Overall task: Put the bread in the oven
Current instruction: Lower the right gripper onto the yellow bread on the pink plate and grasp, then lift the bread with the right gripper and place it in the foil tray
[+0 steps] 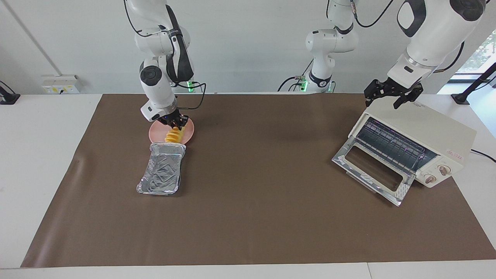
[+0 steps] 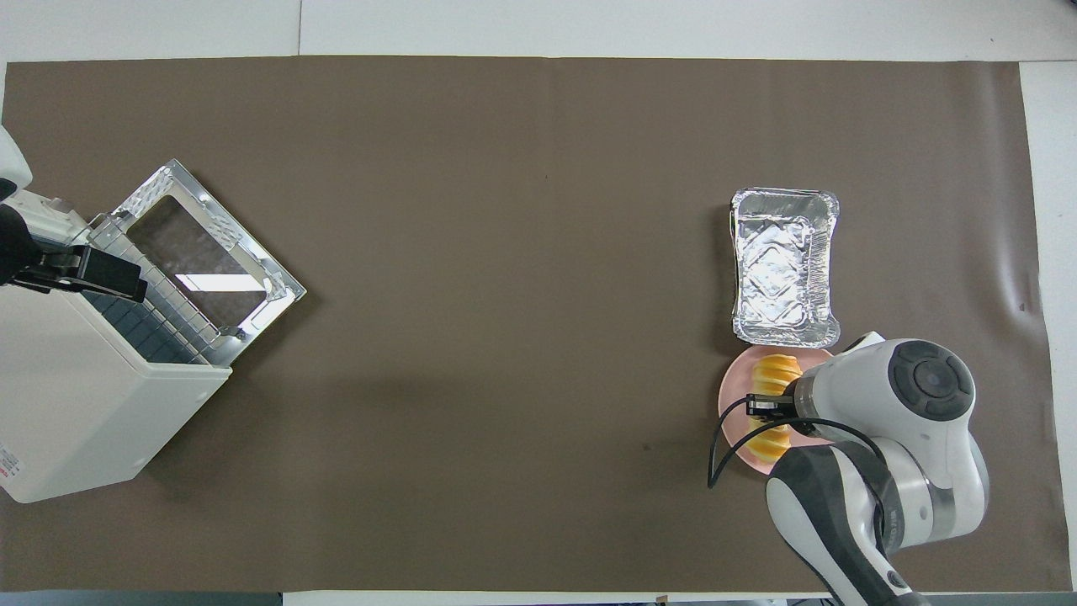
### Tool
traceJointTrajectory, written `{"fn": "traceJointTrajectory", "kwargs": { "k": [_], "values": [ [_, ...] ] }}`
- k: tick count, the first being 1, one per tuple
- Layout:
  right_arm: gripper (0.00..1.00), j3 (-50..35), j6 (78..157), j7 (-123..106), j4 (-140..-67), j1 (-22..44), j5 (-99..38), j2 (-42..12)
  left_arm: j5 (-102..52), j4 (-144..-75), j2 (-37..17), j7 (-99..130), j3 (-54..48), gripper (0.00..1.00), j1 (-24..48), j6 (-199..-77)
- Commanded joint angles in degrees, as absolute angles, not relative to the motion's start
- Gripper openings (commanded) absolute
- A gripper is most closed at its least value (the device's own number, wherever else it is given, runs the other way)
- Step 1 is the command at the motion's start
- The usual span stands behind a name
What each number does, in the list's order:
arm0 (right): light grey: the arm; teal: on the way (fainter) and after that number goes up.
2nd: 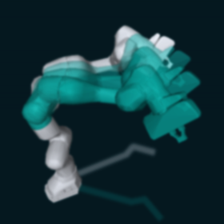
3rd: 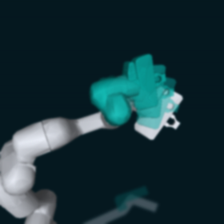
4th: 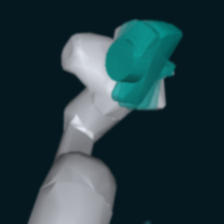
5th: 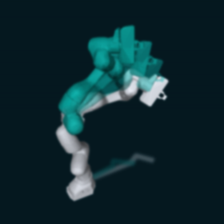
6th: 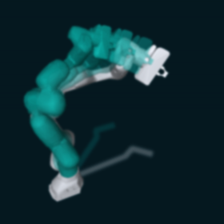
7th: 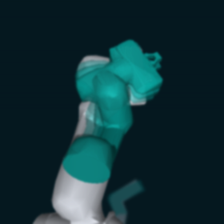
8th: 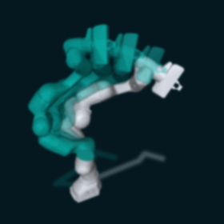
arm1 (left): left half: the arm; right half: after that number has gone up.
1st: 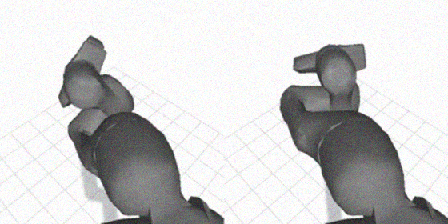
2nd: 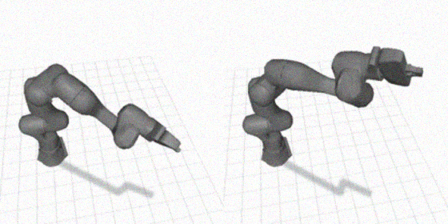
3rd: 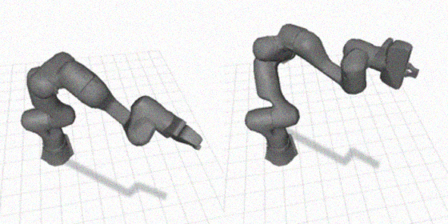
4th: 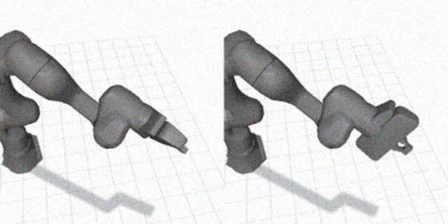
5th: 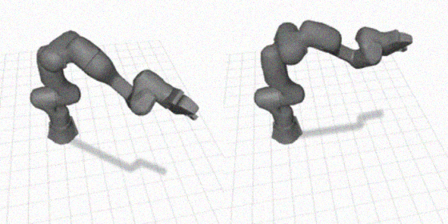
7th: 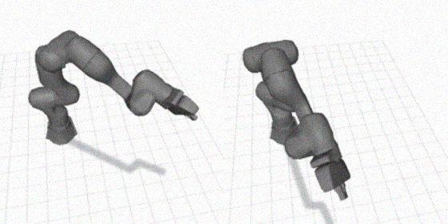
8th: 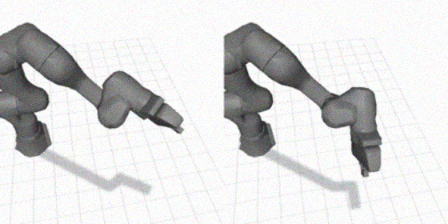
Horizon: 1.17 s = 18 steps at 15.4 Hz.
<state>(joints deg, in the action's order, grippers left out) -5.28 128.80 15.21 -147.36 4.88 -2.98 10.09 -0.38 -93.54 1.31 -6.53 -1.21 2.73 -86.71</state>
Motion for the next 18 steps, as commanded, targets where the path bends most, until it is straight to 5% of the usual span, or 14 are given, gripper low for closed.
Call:
{"fn": "traceJointTrajectory", "kwargs": {
  "k": [1,7,13,18],
  "values": [
    [0.00,-5.0,120.4,15.0,-142.4,4.1,-3.6,11.5,-1.2,-93.8,2.1,-6.5,-1.5,1.00,2.1,-86.8],
    [0.00,-4.7,108.2,5.3,-124.0,-2.2,-2.7,6.7,-1.2,-93.8,2.1,-6.5,-1.5,1.00,2.1,-86.8],
    [0.00,-4.7,110.4,-0.5,-108.8,-3.3,-0.8,-6.2,-1.2,-93.8,2.0,-6.5,-1.5,1.00,2.1,-86.8],
    [0.00,-4.8,118.8,0.1,-108.4,-0.9,-1.1,-12.8,-1.2,-93.8,2.0,-6.5,-1.5,1.00,2.1,-86.8]
  ]
}}
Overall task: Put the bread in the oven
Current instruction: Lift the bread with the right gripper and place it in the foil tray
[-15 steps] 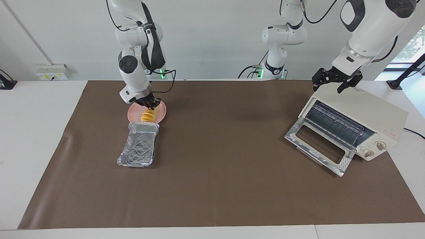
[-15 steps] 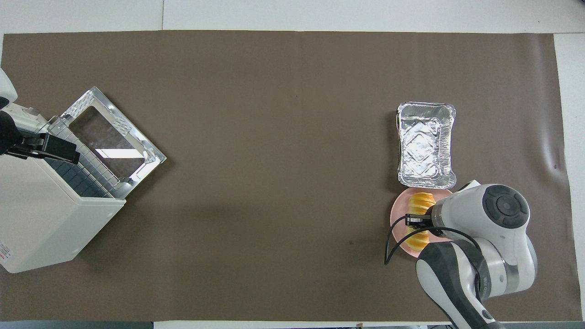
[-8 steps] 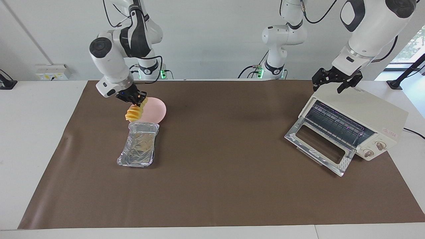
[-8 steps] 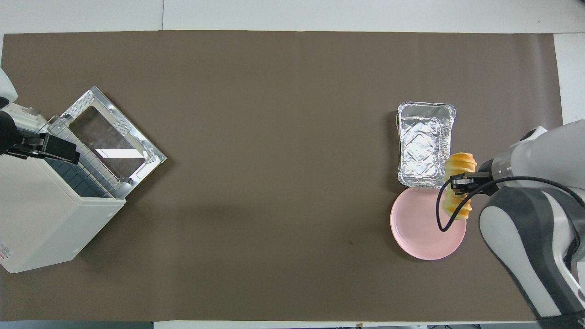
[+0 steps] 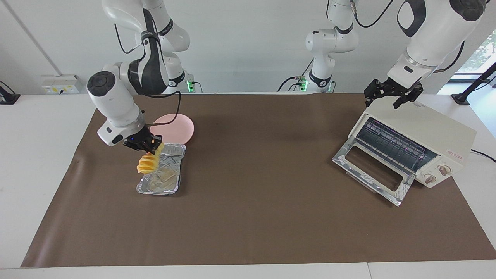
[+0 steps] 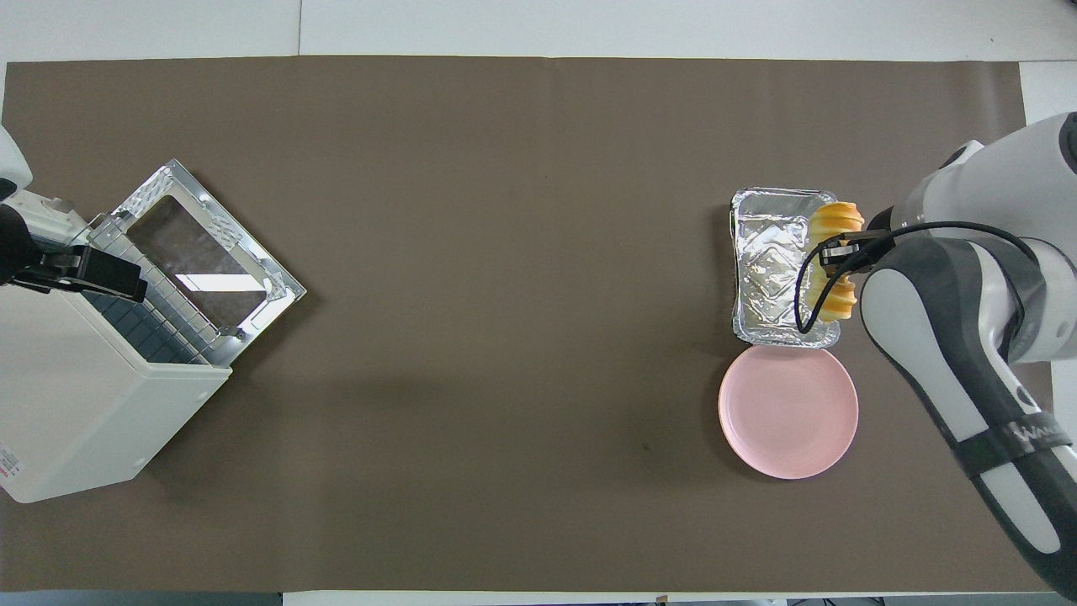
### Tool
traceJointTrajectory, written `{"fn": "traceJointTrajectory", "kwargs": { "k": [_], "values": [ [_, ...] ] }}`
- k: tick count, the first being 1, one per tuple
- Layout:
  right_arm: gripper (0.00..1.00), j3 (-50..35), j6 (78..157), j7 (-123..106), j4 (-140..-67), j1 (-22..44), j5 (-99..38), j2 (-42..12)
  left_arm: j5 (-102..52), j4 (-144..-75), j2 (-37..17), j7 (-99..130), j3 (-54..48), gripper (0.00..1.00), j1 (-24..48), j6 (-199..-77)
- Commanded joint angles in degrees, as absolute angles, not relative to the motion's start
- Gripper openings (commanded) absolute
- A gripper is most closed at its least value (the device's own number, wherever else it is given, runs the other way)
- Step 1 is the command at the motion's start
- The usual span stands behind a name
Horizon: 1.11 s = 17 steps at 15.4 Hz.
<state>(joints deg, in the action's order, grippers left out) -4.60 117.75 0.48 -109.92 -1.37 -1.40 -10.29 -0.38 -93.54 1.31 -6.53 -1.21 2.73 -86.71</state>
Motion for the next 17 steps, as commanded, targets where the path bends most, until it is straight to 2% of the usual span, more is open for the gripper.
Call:
{"fn": "traceJointTrajectory", "kwargs": {
  "k": [1,8,15,16,17],
  "values": [
    [0.00,-4.9,119.5,0.6,-108.4,-0.8,-1.1,-13.4,-1.2,-93.8,2.0,-6.5,-1.5,1.00,2.1,-86.8],
    [0.00,-4.9,122.7,4.3,-110.7,2.5,-1.1,-14.5,-1.2,-93.8,2.0,-6.5,-1.5,1.00,2.1,-86.8],
    [0.00,-4.9,123.4,3.7,-111.9,1.8,-1.1,-14.8,-1.2,-93.8,2.0,-6.5,-1.5,1.00,2.1,-86.8],
    [0.05,-4.9,123.6,3.8,-111.9,1.8,-1.1,-14.9,-1.2,-93.8,2.0,-6.5,-1.5,1.00,2.1,-86.8],
    [0.51,-4.8,123.3,3.9,-111.7,1.8,-1.1,-14.9,-1.2,-93.8,2.1,-6.5,-1.5,1.00,2.1,-86.8]
  ]
}}
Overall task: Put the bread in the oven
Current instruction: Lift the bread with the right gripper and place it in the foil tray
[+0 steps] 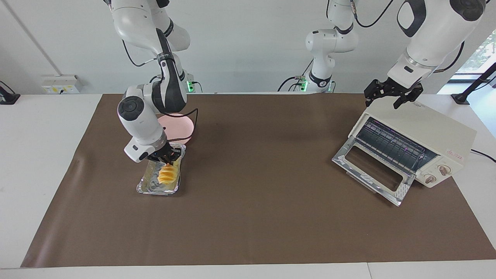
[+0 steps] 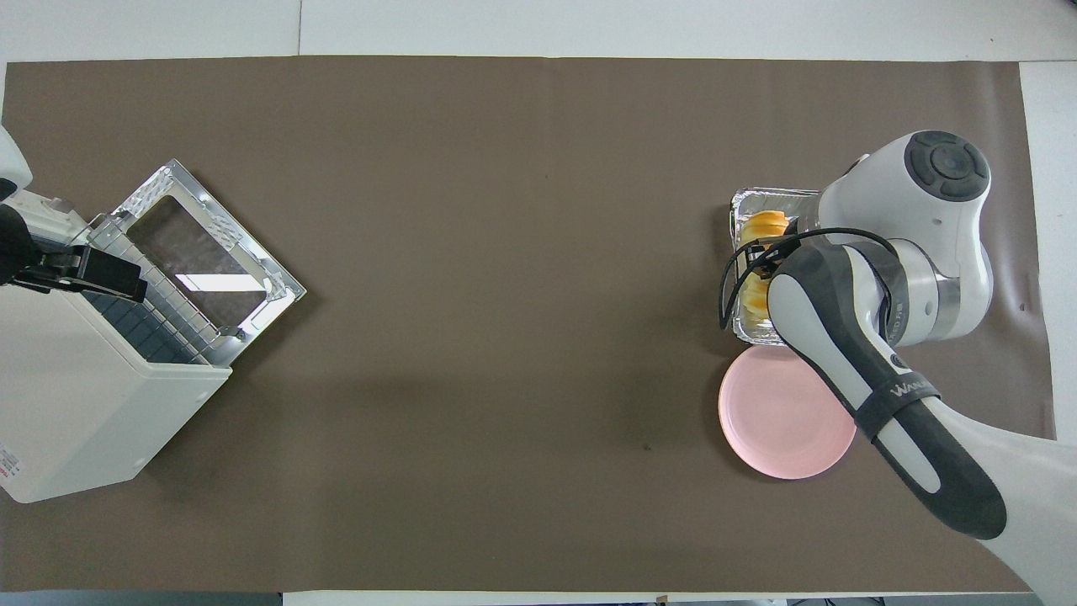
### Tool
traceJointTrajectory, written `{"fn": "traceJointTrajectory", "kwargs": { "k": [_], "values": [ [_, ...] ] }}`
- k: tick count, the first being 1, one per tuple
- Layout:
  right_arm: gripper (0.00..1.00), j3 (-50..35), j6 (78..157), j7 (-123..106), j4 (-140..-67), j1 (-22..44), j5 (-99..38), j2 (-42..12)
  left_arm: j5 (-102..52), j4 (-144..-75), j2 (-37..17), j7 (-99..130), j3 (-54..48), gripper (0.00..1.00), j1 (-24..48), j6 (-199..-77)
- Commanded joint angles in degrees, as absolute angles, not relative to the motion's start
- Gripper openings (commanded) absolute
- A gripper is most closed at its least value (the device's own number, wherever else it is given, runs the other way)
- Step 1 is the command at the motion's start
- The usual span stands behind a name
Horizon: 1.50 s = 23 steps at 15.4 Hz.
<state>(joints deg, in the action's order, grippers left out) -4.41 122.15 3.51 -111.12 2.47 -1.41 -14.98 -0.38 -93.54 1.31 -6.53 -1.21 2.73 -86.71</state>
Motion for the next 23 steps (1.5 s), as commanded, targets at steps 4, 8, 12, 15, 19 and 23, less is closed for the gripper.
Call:
{"fn": "traceJointTrajectory", "kwargs": {
  "k": [4,8,12,15,19,23],
  "values": [
    [0.98,-4.8,118.6,2.5,-106.7,0.2,-1.1,-15.0,-1.2,-93.8,2.1,-6.5,-1.5,1.00,2.1,-86.8],
    [0.99,-4.7,116.2,-4.5,-103.4,-4.0,-1.1,-15.4,-1.2,-93.8,2.0,-6.5,-1.5,1.00,2.1,-86.8],
    [0.98,-4.6,119.1,-7.3,-107.7,-6.1,-0.9,-15.2,-1.2,-93.8,2.0,-6.5,-1.5,1.00,2.1,-86.8],
    [0.98,-4.7,125.7,-7.0,-113.7,-6.2,-0.9,-14.0,-1.2,-93.8,2.0,-6.5,-1.5,1.00,2.1,-86.8],
    [0.91,-4.7,126.9,-7.4,-115.7,-6.0,-0.9,-14.0,-1.2,-93.8,2.1,-6.6,-1.5,1.00,2.1,-86.8],
    [0.49,-4.7,128.1,-7.0,-117.6,-5.9,-0.9,-13.3,-1.2,-93.8,2.0,-6.5,-1.5,1.00,2.1,-86.8]
  ]
}}
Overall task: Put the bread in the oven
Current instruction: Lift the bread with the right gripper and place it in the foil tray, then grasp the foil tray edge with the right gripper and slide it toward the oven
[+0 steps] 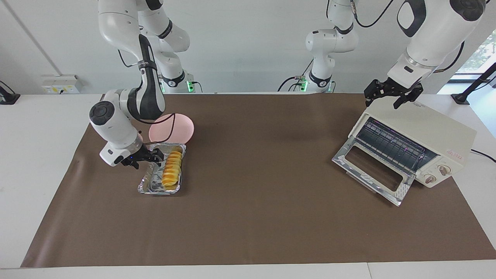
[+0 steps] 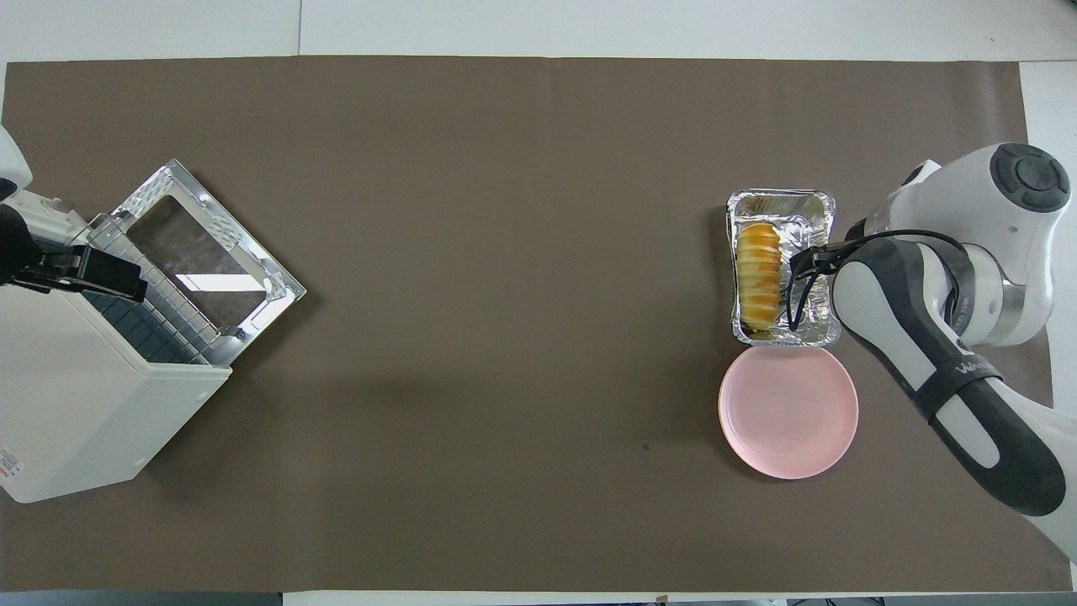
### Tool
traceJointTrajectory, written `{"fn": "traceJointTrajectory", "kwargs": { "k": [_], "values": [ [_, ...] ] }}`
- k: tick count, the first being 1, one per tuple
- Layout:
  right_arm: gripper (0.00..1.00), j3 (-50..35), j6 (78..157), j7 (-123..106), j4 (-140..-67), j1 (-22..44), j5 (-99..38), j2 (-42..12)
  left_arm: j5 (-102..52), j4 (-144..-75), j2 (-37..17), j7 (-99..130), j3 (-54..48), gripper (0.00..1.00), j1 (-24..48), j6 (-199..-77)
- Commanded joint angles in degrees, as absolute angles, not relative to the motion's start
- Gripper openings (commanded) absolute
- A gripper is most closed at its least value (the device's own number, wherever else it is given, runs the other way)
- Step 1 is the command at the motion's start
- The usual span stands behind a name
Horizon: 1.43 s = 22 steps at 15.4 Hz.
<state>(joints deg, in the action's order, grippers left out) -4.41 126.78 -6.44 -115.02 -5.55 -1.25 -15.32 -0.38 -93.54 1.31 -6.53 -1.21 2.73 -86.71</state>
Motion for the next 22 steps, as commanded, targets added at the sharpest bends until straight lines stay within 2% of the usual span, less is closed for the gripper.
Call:
{"fn": "traceJointTrajectory", "kwargs": {
  "k": [1,2,3,6,10,13,15,18,22],
  "values": [
    [0.29,-4.7,128.1,-7.3,-117.6,-5.8,-0.9,-13.3,-1.2,-93.8,2.1,-6.5,-1.5,1.00,2.1,-86.8],
    [0.02,-4.7,128.1,-7.3,-117.6,-5.7,-0.9,-13.3,-1.2,-93.8,2.1,-6.5,-1.5,1.00,2.1,-86.8],
    [0.00,-4.7,128.0,-7.3,-117.6,-5.7,-0.9,-13.3,-1.2,-93.8,2.0,-6.5,-1.5,1.00,2.1,-86.8],
    [0.00,-5.1,128.4,-8.0,-116.2,-5.5,-1.0,-13.3,-1.2,-93.8,2.1,-6.5,-1.5,1.00,2.1,-86.8],
    [0.00,-5.3,126.8,-6.7,-110.5,-2.2,-1.9,-13.8,-1.2,-93.8,2.1,-6.5,-1.5,1.00,2.1,-86.8],
    [0.00,-5.4,123.1,1.3,-104.9,3.5,-2.0,-14.2,-1.2,-93.8,2.1,-6.5,-1.5,1.00,2.1,-86.8],
    [0.00,-5.3,121.6,7.0,-100.0,7.6,-3.9,-15.9,-1.2,-93.8,2.1,-6.6,-1.5,1.00,2.1,-86.8],
    [0.00,-5.3,122.8,10.3,-98.1,12.4,-10.3,-17.7,-1.2,-93.8,2.0,-6.5,-1.5,1.00,2.1,-86.8],
    [0.00,-5.2,122.1,20.3,-89.9,18.0,-10.4,-24.5,-1.2,-93.8,2.0,-6.5,-1.5,1.00,2.1,-86.8]
  ]
}}
